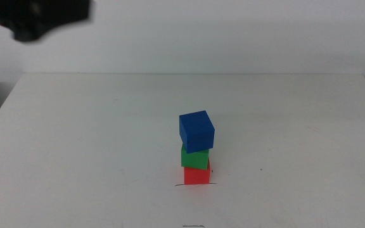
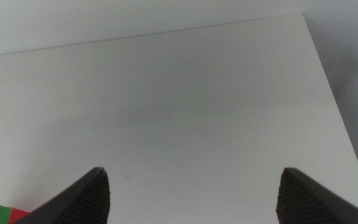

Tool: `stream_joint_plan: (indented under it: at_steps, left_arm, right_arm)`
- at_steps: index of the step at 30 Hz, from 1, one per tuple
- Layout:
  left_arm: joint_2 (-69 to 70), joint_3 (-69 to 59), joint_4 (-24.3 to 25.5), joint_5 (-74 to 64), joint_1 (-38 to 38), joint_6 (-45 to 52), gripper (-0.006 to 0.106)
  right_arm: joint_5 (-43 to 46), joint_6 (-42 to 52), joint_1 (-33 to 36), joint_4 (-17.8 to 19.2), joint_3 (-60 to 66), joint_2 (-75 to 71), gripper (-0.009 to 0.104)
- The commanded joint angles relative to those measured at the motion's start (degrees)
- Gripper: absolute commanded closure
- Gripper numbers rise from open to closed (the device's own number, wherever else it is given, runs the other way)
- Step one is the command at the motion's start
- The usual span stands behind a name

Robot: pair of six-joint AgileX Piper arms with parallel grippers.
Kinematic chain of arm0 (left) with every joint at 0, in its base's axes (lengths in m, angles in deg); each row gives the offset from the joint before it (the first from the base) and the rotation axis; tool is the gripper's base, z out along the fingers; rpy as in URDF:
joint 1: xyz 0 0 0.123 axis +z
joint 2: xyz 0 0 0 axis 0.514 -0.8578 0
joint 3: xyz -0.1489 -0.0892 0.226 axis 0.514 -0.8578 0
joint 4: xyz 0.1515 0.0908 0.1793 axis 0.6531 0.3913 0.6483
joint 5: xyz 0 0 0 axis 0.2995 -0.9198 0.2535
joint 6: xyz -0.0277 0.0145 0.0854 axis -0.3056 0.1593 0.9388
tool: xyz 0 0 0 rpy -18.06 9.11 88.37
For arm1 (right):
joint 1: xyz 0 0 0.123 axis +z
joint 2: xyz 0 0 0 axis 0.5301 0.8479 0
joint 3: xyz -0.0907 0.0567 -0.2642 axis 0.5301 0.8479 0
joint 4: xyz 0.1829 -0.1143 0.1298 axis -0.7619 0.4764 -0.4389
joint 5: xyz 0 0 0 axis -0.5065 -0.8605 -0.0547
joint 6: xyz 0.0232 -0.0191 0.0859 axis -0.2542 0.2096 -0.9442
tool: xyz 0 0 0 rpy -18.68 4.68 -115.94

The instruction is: Stack red cubes first, then green, then blue cubes in a specific spot.

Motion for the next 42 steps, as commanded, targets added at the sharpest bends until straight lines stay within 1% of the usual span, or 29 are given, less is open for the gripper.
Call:
stream_joint_plan:
  at_steps: [1,2,3,5,6,7,8,12,14,26,30,34,38,42]
  left_arm:
    - [3.9,-1.7,6.0,12.6,-0.1,-9.5,0.007]
    - [5.5,-3.8,10.0,16.8,-0.1,-14.0,0.007]
    - [6.9,-5.9,15.5,20.9,0.1,-17.7,0.007]
    - [9.2,-9.8,23.9,26.7,1.2,-22.2,0.007]
    - [10.4,-11.6,27.5,28.7,2.2,-23.7,0.007]
    - [11.1,-12.9,29.0,29.7,3.5,-24.9,0.007]
    - [11.9,-14.3,29.1,30.3,4.9,-26.1,0.007]
    - [13.4,-17.9,26.6,30.6,10.6,-27.1,0.007]
    - [13.4,-18.8,26.2,30.4,11.8,-27.1,0.007]
    - [12.9,-19.2,26.5,30.6,11.7,-27.1,0.007]
    - [16.8,-22.9,26.5,33.4,11.7,-27.1,0.007]
    - [23.1,-31.7,26.5,38.8,11.7,-27.1,0.007]
    - [31.2,-41.8,26.5,40.5,11.7,-27.1,0.007]
    - [39.8,-53.0,26.4,40.6,11.7,-27.1,0.007]
  right_arm:
    - [3.4,0.7,-0.2,0.5,-1.6,-0.9,0.024]
    - [3.4,0.7,-0.2,0.5,-1.6,-0.9,0.024]
    - [3.4,0.7,-0.2,0.5,-1.6,-0.9,0.024]
    - [3.4,0.7,-0.2,0.5,-1.6,-0.9,0.024]
    - [3.4,0.7,-0.2,0.5,-1.6,-0.9,0.024]
    - [3.4,0.7,-0.2,0.5,-1.6,-0.9,0.024]
    - [3.4,0.7,-0.2,0.5,-1.6,-0.9,0.024]
    - [3.4,0.7,-0.2,0.5,-1.6,-0.9,0.024]
    - [3.4,0.7,-0.2,0.5,-1.6,-0.9,0.024]
    - [3.4,0.7,-0.2,0.5,-1.6,-0.9,0.024]
    - [5.0,0.7,-0.3,0.7,0.7,-7.0,0.024]
    - [13.2,0.7,-0.3,1.1,9.5,-13.8,0.024]
    - [26.2,0.7,-0.5,1.1,23.0,-22.6,0.024]
    - [34.1,0.7,-3.0,1.1,36.6,-32.8,0.024]
